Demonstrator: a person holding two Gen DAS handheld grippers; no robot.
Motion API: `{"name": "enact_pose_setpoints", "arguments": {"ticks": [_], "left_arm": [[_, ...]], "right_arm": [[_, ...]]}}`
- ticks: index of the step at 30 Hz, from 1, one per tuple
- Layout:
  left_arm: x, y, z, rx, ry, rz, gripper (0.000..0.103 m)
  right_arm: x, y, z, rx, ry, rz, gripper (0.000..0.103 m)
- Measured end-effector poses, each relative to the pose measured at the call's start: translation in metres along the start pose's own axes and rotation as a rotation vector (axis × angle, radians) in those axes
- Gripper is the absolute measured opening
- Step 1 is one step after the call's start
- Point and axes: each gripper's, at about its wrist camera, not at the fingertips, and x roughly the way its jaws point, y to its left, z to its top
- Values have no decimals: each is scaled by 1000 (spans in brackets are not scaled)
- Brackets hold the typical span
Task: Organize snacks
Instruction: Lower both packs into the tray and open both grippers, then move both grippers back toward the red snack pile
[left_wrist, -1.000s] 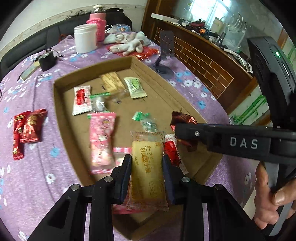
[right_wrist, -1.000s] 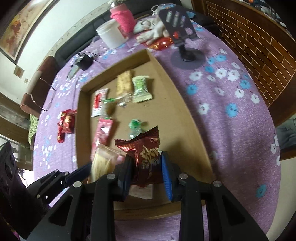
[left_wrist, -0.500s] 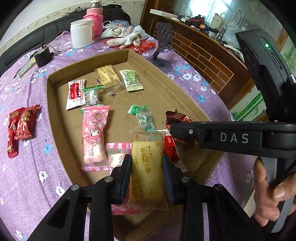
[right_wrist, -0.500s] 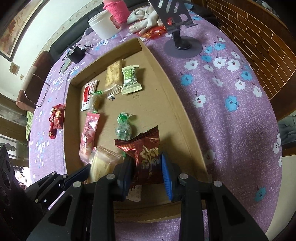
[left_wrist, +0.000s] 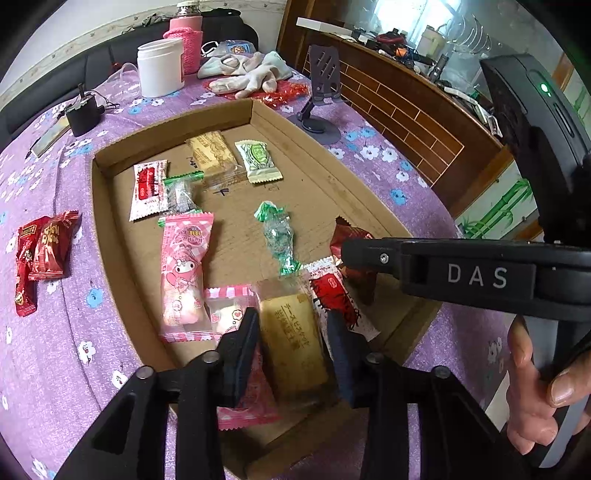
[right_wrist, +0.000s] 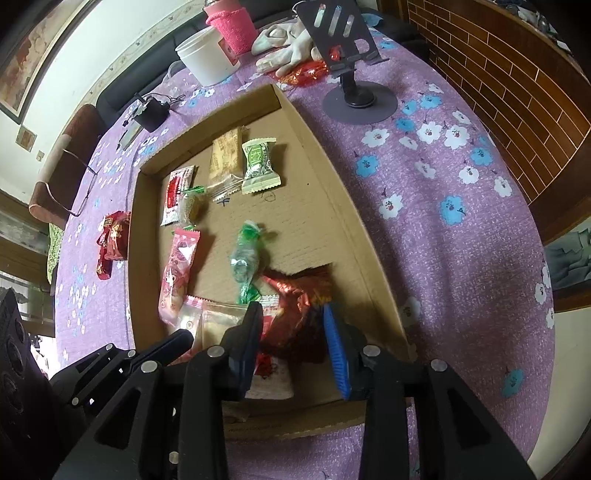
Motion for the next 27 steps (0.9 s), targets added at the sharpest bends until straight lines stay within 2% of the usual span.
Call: {"name": "enact_pose_setpoints", "arguments": {"ticks": [8,16,27], "left_arm": [[-21,14,2,-34,-53,14,45],[-52,50,-3,-116,-121,49,45],[-81,101,-28,-221,-161,109,46]], "right_arm": [[-19,19,2,-40,-85,-6,33],[-13,53,3,-87,-80,33,33],[-2,122,-3,-210,-58,79,33]]}}
